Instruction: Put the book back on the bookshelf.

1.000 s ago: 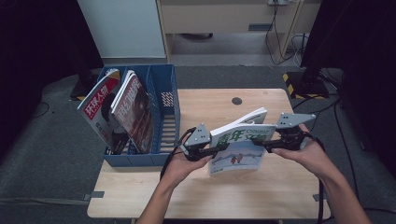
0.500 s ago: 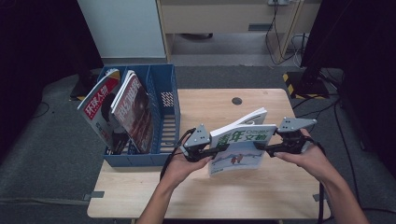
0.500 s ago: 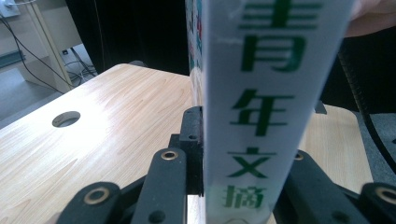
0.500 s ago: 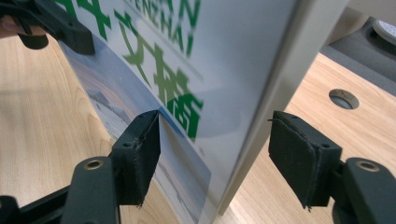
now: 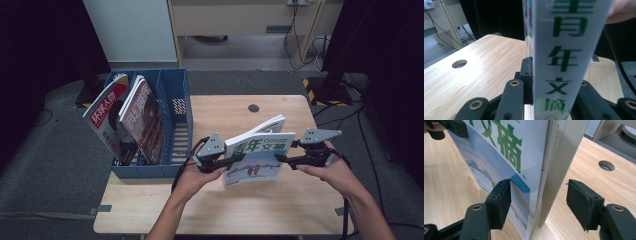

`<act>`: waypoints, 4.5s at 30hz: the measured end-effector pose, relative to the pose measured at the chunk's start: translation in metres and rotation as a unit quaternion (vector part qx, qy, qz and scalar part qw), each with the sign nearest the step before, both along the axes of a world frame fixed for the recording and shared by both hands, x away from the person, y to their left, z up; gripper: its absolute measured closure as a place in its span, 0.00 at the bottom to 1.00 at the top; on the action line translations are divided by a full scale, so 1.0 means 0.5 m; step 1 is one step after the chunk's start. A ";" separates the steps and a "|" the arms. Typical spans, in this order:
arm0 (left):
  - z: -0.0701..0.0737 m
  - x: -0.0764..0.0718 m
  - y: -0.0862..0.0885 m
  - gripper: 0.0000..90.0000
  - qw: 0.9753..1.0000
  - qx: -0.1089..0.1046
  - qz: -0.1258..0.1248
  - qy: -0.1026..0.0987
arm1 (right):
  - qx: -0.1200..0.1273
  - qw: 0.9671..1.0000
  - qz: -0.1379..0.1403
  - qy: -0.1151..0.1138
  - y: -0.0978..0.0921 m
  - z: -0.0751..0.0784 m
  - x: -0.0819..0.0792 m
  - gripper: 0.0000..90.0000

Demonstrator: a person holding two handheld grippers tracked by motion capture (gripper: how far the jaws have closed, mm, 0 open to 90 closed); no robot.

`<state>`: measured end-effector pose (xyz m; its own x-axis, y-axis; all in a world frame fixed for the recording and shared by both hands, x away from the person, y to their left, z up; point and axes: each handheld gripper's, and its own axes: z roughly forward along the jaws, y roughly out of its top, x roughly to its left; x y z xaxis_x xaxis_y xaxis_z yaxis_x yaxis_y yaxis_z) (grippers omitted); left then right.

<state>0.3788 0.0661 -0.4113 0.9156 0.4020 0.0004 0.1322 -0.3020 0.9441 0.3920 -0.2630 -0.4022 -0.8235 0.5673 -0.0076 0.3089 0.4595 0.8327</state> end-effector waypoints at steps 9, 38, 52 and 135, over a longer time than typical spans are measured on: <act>0.000 0.001 0.000 0.81 1.000 -0.001 0.000 0.000 | -0.004 1.000 0.007 -0.005 -0.005 0.001 -0.008 0.48; -0.002 -0.011 0.000 0.81 1.000 -0.003 -0.011 -0.005 | -0.006 1.000 -0.031 -0.003 -0.058 -0.034 -0.001 0.60; -0.005 -0.011 0.000 0.81 1.000 -0.010 -0.013 -0.001 | 0.001 0.998 -0.058 -0.011 -0.047 -0.029 0.012 0.60; -0.013 0.004 -0.035 0.82 0.999 -0.040 0.037 -0.005 | -0.052 0.987 -0.148 0.041 -0.037 -0.178 -0.020 0.31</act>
<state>0.3807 0.0484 -0.4177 0.8835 0.4676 -0.0263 0.1426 -0.2152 0.9661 0.3822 -0.2814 -0.4914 -0.6214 0.7833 -0.0181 0.5071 0.4197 0.7528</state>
